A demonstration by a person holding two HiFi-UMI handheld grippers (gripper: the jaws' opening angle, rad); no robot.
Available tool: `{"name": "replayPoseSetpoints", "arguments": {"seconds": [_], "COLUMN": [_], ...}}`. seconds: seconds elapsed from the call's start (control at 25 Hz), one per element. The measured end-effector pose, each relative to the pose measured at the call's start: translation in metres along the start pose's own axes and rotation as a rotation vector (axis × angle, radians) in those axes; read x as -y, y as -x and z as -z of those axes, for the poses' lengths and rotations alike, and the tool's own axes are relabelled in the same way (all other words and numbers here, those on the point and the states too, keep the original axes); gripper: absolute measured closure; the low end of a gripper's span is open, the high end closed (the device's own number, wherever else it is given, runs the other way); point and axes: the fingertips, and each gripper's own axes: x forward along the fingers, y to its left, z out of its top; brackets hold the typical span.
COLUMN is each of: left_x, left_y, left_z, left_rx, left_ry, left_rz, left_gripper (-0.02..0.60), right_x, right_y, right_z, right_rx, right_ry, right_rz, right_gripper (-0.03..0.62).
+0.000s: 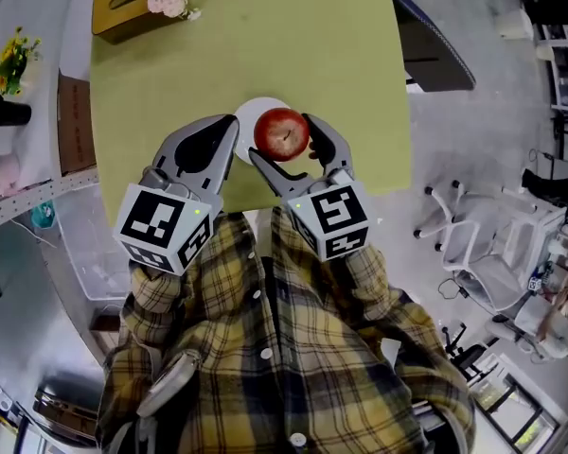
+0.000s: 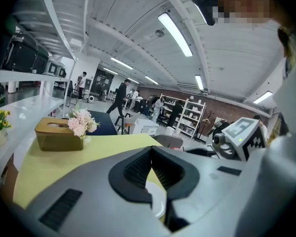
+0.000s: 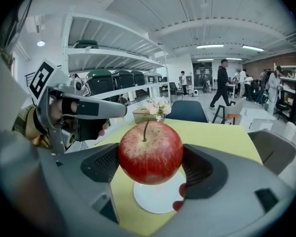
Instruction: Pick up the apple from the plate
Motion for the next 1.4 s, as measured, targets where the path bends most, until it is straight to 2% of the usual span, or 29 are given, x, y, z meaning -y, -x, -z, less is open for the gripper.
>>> {"name": "replayPoseSetpoints", "arguments": {"seconds": [0.56,1.04,1.2,1.4], "left_x": [0.023,0.035,0.029,0.02], "left_y": [0.008,0.005,0.007,0.013], "left_z": [-0.043,-0.05,-0.053,-0.05], "left_rx": [0.073,0.09,0.092,0.083], "left_ry": [-0.044,-0.036,-0.019,-0.033], "left_rz": [0.003,0.007,0.041,0.045], "left_gripper": [0.574,0.574,0.574,0.574], "right_x": [-0.016,-0.012,-0.011,-0.012], "right_y": [0.043,0.055,0.054,0.05], "right_z": [-0.034,-0.038,-0.037,-0.032], "right_rx": [0.066,0.072,0.068,0.058], "right_ry": [0.053,0.071,0.07,0.071], "right_rz": [-0.044,-0.066,-0.078,-0.08], "right_gripper": [0.212,0.212,0.212,0.212]}}
